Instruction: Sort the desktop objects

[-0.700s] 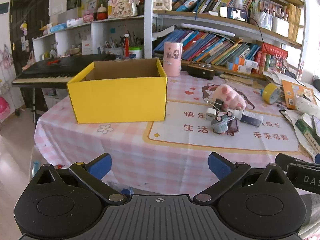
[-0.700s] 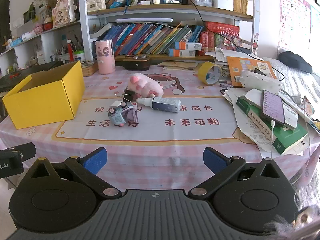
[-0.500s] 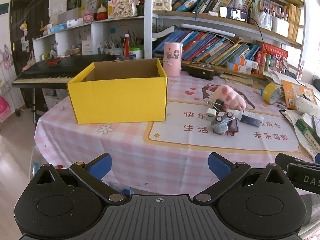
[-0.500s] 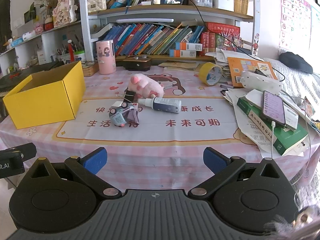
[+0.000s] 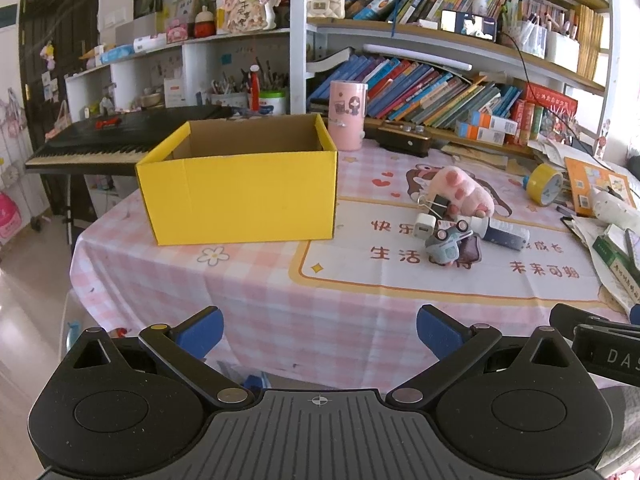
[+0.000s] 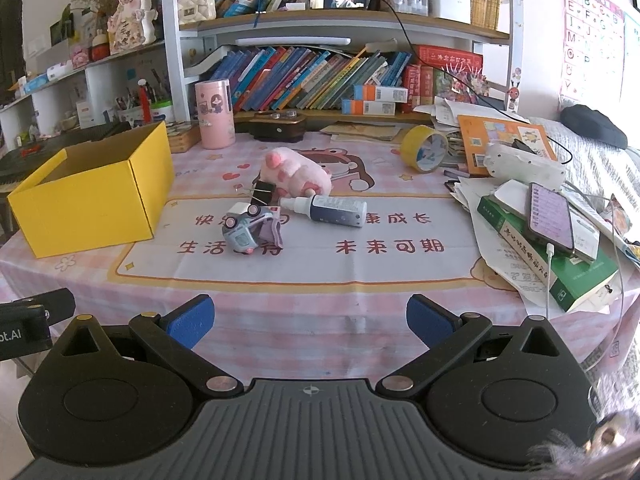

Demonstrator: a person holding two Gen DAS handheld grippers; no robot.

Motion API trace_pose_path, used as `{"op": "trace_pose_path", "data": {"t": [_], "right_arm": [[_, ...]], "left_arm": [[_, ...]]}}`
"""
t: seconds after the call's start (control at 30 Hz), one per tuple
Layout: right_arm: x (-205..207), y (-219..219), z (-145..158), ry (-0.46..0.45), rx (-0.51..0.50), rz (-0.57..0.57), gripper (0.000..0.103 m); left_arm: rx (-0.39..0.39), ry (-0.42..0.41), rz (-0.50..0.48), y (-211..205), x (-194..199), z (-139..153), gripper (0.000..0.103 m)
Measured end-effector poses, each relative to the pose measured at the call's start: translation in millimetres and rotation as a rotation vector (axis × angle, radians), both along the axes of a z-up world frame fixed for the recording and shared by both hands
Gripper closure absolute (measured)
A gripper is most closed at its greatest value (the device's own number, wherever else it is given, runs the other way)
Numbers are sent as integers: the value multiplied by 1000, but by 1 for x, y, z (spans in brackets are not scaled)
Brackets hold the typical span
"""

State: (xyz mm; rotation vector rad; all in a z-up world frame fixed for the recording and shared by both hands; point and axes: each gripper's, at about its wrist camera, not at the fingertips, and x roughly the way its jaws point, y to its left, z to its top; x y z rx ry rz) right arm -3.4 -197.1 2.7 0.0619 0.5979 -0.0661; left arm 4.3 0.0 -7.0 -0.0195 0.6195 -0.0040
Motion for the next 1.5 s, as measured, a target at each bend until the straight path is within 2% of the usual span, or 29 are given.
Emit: {"op": "trace_pose_path", "data": {"t": [1.5], "right_arm": [[1, 5, 0, 3, -2, 2, 0]], "left_arm": [[-18, 23, -11, 10, 3, 4, 0]]}}
